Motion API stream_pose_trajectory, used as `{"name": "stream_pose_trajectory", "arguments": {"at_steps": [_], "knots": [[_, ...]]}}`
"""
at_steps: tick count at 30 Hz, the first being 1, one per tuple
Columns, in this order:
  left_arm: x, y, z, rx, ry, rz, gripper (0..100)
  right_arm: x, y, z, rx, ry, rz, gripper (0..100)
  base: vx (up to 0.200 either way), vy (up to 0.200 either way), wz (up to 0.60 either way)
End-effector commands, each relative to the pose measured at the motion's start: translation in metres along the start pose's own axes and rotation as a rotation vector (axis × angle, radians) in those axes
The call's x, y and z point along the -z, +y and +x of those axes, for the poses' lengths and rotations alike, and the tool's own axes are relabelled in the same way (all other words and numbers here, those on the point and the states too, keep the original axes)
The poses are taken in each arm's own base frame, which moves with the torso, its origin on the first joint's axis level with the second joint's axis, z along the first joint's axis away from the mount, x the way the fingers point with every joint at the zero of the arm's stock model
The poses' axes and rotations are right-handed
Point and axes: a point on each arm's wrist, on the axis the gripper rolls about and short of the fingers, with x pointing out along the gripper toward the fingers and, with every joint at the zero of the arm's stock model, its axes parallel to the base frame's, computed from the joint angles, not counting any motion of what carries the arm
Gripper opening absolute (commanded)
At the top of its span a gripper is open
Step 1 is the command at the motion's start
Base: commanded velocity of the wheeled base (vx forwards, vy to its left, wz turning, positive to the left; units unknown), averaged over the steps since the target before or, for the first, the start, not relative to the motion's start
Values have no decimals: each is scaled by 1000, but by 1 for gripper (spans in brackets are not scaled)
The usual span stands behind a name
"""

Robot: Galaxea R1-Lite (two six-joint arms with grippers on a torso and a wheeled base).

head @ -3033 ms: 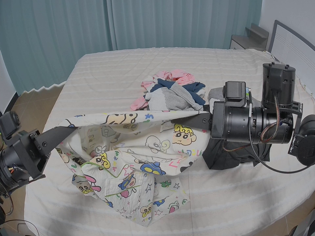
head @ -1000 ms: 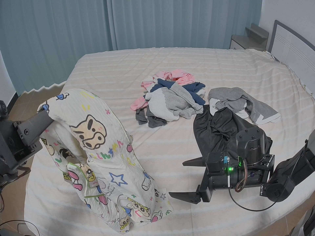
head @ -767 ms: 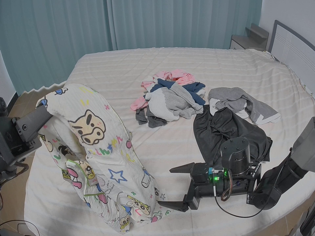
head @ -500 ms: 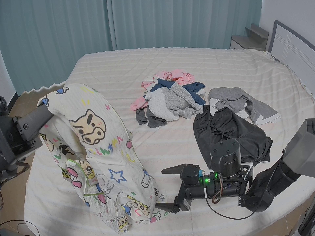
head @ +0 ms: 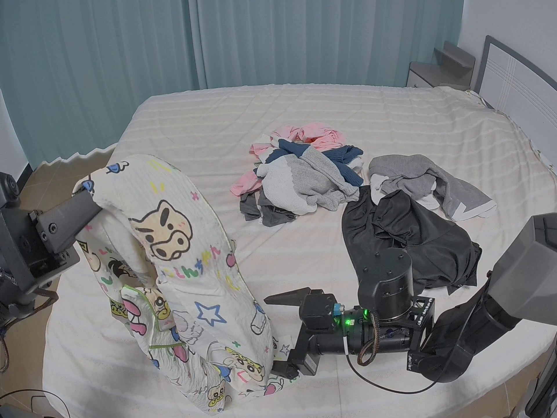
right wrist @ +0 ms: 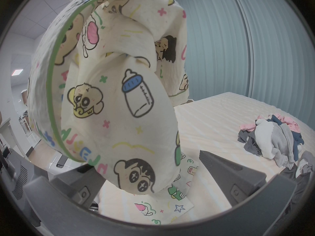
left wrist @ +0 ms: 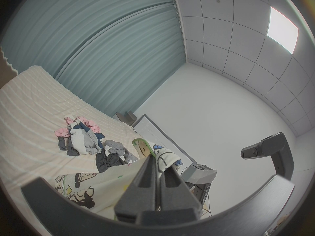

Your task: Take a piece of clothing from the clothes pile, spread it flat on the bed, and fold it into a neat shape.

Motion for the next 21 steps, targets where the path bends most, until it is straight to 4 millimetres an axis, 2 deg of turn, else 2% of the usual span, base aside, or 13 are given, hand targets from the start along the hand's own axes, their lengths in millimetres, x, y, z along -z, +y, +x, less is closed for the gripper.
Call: {"name": "stream_pose_trajectory", "arguments": {"at_steps": [1, 5, 6, 14, 21], "knots": [[1, 1, 0, -1, 3, -2, 0, 2, 1, 7, -7, -3, -4, 100, 0, 0, 0], [1, 1, 1, -4, 6, -15, 0, 1, 3, 10, -14, -6, -8, 100, 0, 0, 0], [1, 1, 1, -6, 7, -20, 0, 1, 3, 10, -14, -6, -6, 0, 0, 0, 0], [3, 5, -1, -46, -8, -25, 0, -3, 3, 5, -1, -45, -16, 0, 0, 0, 0], [5, 17, -9, -136, -29, -21, 0, -18, 7, -14, 26, -94, -37, 0, 0, 0, 0]]}}
